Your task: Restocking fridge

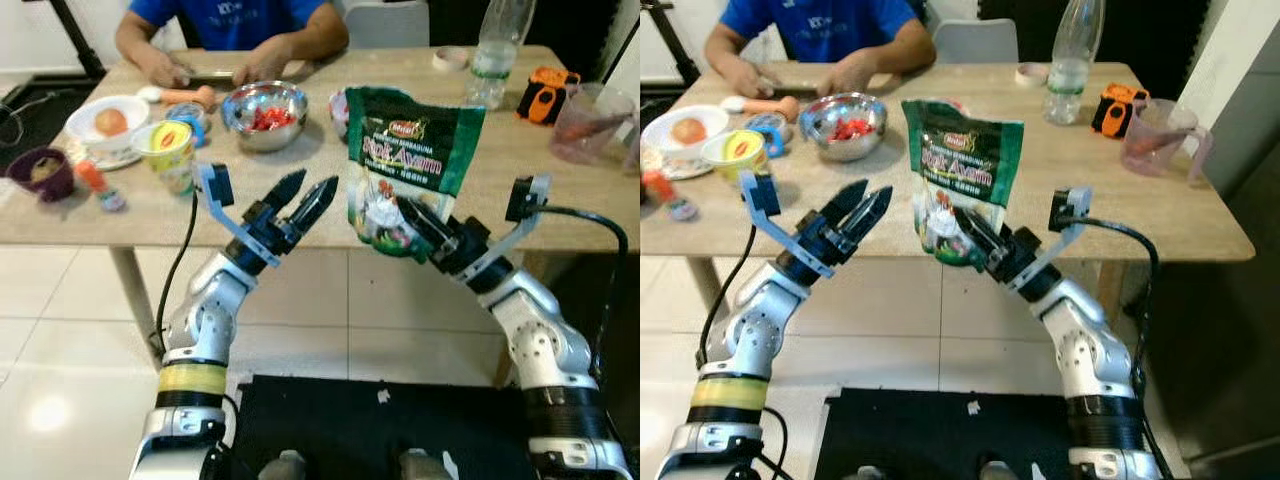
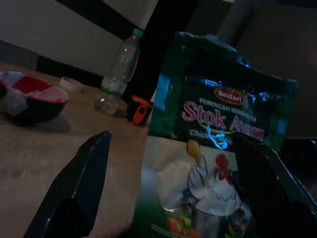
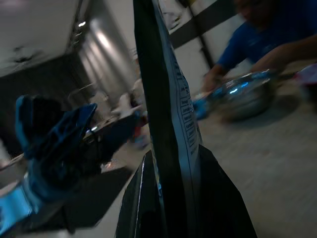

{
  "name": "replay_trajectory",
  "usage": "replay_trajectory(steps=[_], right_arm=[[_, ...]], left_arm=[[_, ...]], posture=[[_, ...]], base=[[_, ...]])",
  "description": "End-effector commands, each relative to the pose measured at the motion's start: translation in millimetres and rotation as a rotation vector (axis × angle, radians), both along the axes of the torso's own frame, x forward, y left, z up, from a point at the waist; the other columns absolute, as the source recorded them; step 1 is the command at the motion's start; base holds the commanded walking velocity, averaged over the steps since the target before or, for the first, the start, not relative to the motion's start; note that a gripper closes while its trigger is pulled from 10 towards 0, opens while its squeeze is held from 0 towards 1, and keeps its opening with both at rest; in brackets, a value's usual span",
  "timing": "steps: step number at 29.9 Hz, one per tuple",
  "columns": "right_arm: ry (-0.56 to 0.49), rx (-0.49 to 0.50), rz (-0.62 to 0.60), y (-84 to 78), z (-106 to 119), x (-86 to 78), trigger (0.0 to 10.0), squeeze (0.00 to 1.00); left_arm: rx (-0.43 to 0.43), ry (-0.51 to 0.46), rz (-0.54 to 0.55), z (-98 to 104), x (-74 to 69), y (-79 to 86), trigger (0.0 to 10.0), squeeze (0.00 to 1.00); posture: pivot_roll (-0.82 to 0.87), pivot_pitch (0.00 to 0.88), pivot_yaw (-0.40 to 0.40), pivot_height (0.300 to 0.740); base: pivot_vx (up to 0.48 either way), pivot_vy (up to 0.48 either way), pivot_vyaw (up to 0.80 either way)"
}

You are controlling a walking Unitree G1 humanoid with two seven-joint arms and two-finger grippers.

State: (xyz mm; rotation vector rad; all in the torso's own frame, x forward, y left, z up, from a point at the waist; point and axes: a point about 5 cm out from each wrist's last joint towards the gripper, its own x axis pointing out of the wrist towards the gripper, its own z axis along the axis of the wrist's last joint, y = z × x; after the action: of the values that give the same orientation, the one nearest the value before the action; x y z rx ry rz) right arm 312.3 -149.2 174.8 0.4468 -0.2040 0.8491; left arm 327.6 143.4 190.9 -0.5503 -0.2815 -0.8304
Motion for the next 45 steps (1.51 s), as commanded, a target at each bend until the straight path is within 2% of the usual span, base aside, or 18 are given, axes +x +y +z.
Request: replay_trajectory(steps=[1,7,11,12,17,19,22,24,26,29,32,33,34,36,37,39,42,45], right_arm=[[0.008,-0.018,-0.017,-8.0,-4.6,-1.2,10.0,0.00],[0.098,-0.106,-0.093,-23.1,-32.0,-1.1,10.0,0.00],[0.356,-0.212,-0.208,-48.1,-99.7,-17.7,10.0,0.00],[0.356,-0.212,-0.208,-48.1,-99.7,-17.7,10.0,0.00],[0.557,-0.310,-0.320,-66.1,-148.5,-40.7,10.0,0.00],[0.557,-0.310,-0.320,-66.1,-148.5,-40.7,10.0,0.00],[0.773,-0.410,-0.472,-86.8,-191.2,-73.6,10.0,0.00],[0.773,-0.410,-0.472,-86.8,-191.2,-73.6,10.0,0.00],[0.901,-0.446,-0.553,-97.1,-213.3,-99.4,10.0,0.00],[0.962,-0.462,-0.595,-101.2,-222.9,-112.8,10.0,0.00],[1.085,-0.496,-0.679,-107.5,-239.9,-140.1,10.0,0.00],[1.085,-0.496,-0.679,-107.5,-239.9,-140.1,10.0,0.00],[1.141,-0.519,-0.709,-108.9,-247.3,-153.4,10.0,0.00],[1.141,-0.519,-0.709,-108.9,-247.3,-153.4,10.0,0.00],[1.191,-0.542,-0.726,-109.1,-253.7,-166.0,10.0,0.00],[1.191,-0.542,-0.726,-109.1,-253.7,-166.0,10.0,0.00],[1.290,-0.602,-0.718,-102.5,-267.3,-194.0,10.0,0.00],[1.293,-0.616,-0.715,-99.3,-269.1,-195.6,10.0,0.00]], left_arm=[[0.010,0.034,0.013,-9.4,-1.9,9.7,10.0,0.00],[0.018,0.074,0.046,-21.6,-1.3,18.5,10.0,0.00],[0.069,0.248,0.103,-78.2,-9.2,33.2,10.0,0.00],[0.069,0.248,0.103,-78.2,-9.2,33.2,10.0,0.00],[0.099,0.464,0.174,-129.4,-26.3,49.1,10.0,0.00],[0.099,0.464,0.174,-129.4,-26.3,49.1,10.0,0.00],[0.172,0.673,0.279,-174.6,-53.3,66.9,10.0,0.00],[0.172,0.673,0.279,-174.6,-53.3,66.9,10.0,0.00],[0.182,0.795,0.358,-197.9,-74.0,79.5,10.0,0.00],[0.190,0.858,0.405,-208.8,-84.9,85.6,10.0,0.00],[0.235,0.995,0.480,-231.4,-111.5,93.4,10.0,0.00],[0.235,0.995,0.480,-231.4,-111.5,93.4,10.0,0.00],[0.265,1.067,0.511,-242.8,-126.8,95.3,10.0,0.00],[0.265,1.067,0.511,-242.8,-126.8,95.3,10.0,0.00],[0.290,1.129,0.542,-252.2,-141.1,96.7,10.0,0.00],[0.290,1.129,0.542,-252.2,-141.1,96.7,10.0,0.00],[0.271,1.258,0.583,-271.5,-173.6,89.8,10.0,0.00],[0.266,1.295,0.580,-277.0,-181.8,83.1,10.0,0.00]], posture=[[-0.02,0.097,0.006,0.740],[-0.02,0.097,0.006,0.740],[-0.03,0.103,0.000,0.740],[-0.03,0.103,0.000,0.740],[-0.03,0.103,-0.002,0.740],[-0.03,0.103,-0.002,0.740],[-0.03,0.100,-0.006,0.740],[-0.03,0.100,-0.006,0.740],[-0.03,0.099,-0.007,0.740],[-0.03,0.097,-0.005,0.740],[-0.03,0.089,-0.001,0.740],[-0.03,0.089,-0.001,0.740],[-0.03,0.089,0.000,0.740],[-0.03,0.089,0.000,0.740],[-0.03,0.089,0.000,0.740],[-0.03,0.089,0.000,0.740],[-0.03,0.061,-0.003,0.740],[-0.04,0.059,0.001,0.740]], base=[[-0.450,0.000,0.00],[-0.411,0.000,0.00],[0.000,0.000,0.00],[0.000,0.000,0.00],[0.000,0.000,0.00],[0.000,0.000,0.00],[0.000,0.000,0.00],[0.000,0.000,0.00],[0.000,0.000,0.00],[0.000,0.000,0.00],[0.000,0.000,0.00],[0.000,0.000,0.00],[0.000,0.000,0.00],[0.000,0.000,0.00],[0.000,0.000,0.00],[0.000,0.000,0.00],[0.000,-0.447,0.00],[0.000,-0.451,0.00]])
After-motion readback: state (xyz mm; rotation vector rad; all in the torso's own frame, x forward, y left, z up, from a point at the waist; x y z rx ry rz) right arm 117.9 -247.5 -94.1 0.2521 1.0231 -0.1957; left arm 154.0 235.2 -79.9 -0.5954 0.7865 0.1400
